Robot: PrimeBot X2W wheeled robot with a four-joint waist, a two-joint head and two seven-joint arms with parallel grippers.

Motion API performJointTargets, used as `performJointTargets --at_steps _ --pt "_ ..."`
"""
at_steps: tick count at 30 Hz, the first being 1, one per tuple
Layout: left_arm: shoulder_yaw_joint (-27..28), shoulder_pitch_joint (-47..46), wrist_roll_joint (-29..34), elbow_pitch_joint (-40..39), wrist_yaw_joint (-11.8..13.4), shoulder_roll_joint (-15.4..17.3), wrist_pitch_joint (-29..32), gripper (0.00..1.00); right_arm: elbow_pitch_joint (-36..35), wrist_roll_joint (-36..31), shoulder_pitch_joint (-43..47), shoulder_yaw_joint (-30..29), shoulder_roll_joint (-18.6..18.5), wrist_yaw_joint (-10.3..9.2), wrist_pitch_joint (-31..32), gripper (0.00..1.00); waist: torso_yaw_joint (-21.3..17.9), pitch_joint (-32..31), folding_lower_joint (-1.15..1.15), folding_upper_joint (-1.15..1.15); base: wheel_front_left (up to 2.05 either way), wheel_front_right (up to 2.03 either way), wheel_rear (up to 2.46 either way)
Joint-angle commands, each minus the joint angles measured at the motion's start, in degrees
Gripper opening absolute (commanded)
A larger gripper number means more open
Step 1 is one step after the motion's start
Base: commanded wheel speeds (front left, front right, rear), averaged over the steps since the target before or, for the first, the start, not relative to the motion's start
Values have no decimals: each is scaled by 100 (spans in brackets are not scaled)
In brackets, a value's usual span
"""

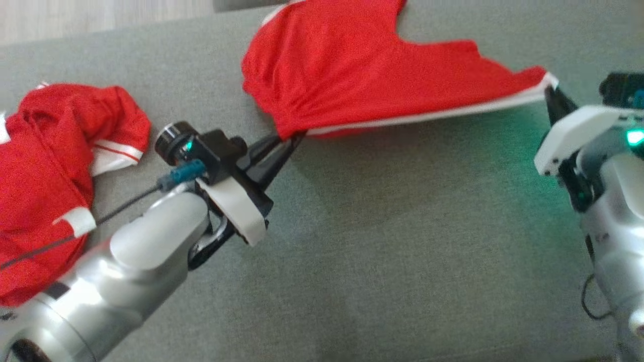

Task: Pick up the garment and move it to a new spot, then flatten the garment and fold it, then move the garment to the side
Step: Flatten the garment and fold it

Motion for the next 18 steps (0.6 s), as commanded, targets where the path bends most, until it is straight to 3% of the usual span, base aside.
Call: performJointTargets --at_steps 1,10,18 --pt "275 -57 62 -139 53 246 -61 0 -272 180 115 188 -214 -5 103 0 -23 -185 2 0 0 0 0" --pt "267 654 84 -524 248 333 -62 0 -893 957 934 644 -667 -5 610 0 -136 -702 2 0 0 0 0" --pt "270 1459 -141 -1343 706 432 -29 0 -1644 1418 1831 529 -934 -5 759 0 -335 -1094 2 0 0 0 0"
